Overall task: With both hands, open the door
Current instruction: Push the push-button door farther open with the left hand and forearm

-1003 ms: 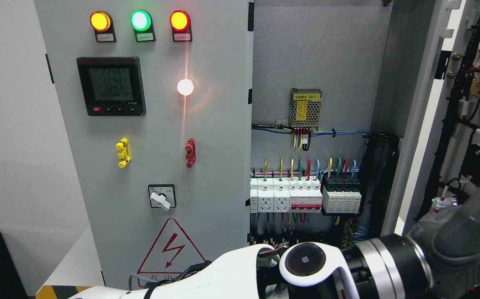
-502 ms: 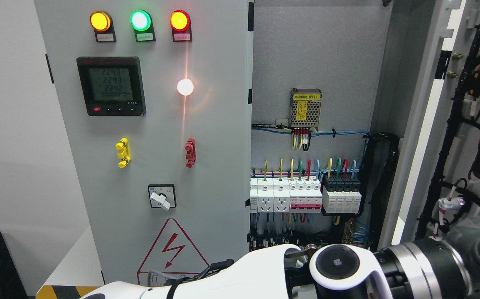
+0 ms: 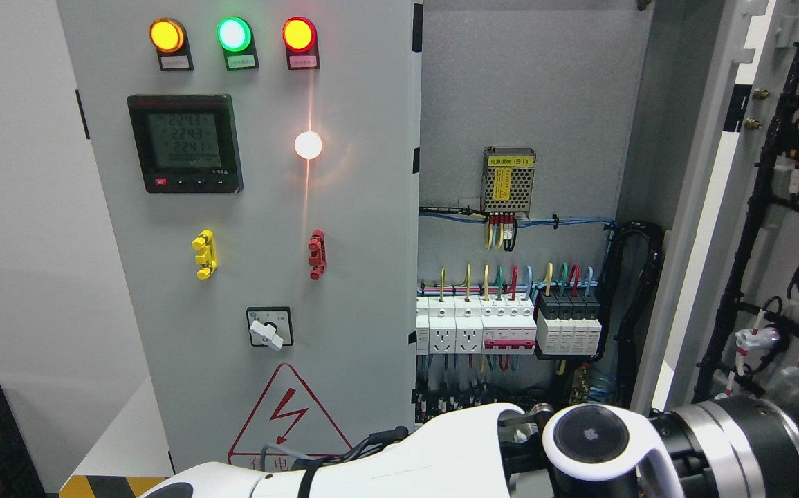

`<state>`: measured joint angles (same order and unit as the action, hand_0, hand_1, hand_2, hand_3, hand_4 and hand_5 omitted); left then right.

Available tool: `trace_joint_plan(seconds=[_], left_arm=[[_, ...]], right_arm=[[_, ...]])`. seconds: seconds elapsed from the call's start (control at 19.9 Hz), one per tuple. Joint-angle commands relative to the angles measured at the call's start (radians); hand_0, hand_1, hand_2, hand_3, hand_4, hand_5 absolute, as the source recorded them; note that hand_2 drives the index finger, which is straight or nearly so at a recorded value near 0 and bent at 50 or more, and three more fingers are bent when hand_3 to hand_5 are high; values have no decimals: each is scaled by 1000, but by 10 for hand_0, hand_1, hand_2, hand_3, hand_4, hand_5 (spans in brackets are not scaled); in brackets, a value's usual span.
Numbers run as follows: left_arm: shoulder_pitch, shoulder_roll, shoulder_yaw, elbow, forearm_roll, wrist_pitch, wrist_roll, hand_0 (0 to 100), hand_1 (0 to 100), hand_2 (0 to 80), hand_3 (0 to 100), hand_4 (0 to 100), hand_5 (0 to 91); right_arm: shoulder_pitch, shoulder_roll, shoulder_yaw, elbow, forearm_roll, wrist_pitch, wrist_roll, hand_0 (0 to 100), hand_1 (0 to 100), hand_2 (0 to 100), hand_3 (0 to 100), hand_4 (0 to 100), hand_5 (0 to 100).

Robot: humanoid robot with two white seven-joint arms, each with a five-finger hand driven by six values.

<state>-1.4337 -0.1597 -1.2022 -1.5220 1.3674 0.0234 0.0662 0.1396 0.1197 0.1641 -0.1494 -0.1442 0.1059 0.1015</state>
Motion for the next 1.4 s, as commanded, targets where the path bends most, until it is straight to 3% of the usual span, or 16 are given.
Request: trace_joint_plan(seconds=[0.0, 1.0, 1.35], left_arm=[[-13, -24, -16, 71, 4, -2, -3, 0, 0, 0, 0, 0, 0], [-20, -6, -16, 4, -2, 0, 1, 0, 0, 0, 0, 0, 0], [-8, 153, -10, -107, -1, -2, 1, 0, 0, 0, 0, 0, 0]], right_arm=[[0, 0, 0, -1, 0, 0, 0, 0, 0, 0, 0, 0, 0], [0, 0, 0, 1, 0, 0, 0, 0, 0, 0, 0, 0, 0], [0, 0, 0, -1, 0, 0, 0, 0, 0, 0, 0, 0, 0]])
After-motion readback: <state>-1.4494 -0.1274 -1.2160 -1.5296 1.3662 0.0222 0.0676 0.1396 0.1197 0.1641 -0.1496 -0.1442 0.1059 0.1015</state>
